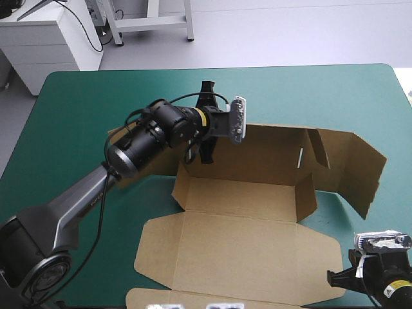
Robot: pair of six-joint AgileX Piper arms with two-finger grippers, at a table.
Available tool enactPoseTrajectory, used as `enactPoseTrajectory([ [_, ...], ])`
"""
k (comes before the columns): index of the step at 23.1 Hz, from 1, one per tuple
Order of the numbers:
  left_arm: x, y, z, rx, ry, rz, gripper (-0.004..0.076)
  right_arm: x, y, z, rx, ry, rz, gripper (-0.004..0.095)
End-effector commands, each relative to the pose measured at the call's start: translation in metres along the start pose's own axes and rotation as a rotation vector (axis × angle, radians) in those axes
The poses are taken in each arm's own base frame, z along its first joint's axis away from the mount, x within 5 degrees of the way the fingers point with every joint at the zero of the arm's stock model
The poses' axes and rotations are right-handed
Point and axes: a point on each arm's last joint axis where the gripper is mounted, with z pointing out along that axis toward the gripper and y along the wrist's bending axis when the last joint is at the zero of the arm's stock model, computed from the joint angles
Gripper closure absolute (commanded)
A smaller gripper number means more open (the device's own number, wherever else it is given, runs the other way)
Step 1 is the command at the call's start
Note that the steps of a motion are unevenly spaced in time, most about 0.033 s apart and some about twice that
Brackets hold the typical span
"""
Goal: Fold the box
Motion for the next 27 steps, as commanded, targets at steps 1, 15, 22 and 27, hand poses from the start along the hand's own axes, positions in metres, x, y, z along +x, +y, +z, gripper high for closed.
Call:
enactPoseTrajectory([
  [1, -0.032, 0.006, -0.036, -0.183, -0.027, -0.019, 0.0733, -0.011, 0.000, -0.005, 0.008, -0.077, -0.011, 0.0887],
  [15, -0.072, -0.093, -0.024, -0.614, 0.013, 0.083, 0.0732, -0.014, -0.001, -0.006, 0.008, -0.103, 0.032, 0.0887],
  [22, -0.052, -0.120, -0.009, -0.606, 0.090, 0.166, 0.0732, -0.048, -0.001, -0.029, 0.010, -0.223, 0.098, 0.0913],
  [27, -0.052, -0.120, -0.009, -0.606, 0.090, 0.165, 0.0732, -0.114, -0.003, -0.039, 0.011, -0.290, 0.103, 0.0913],
])
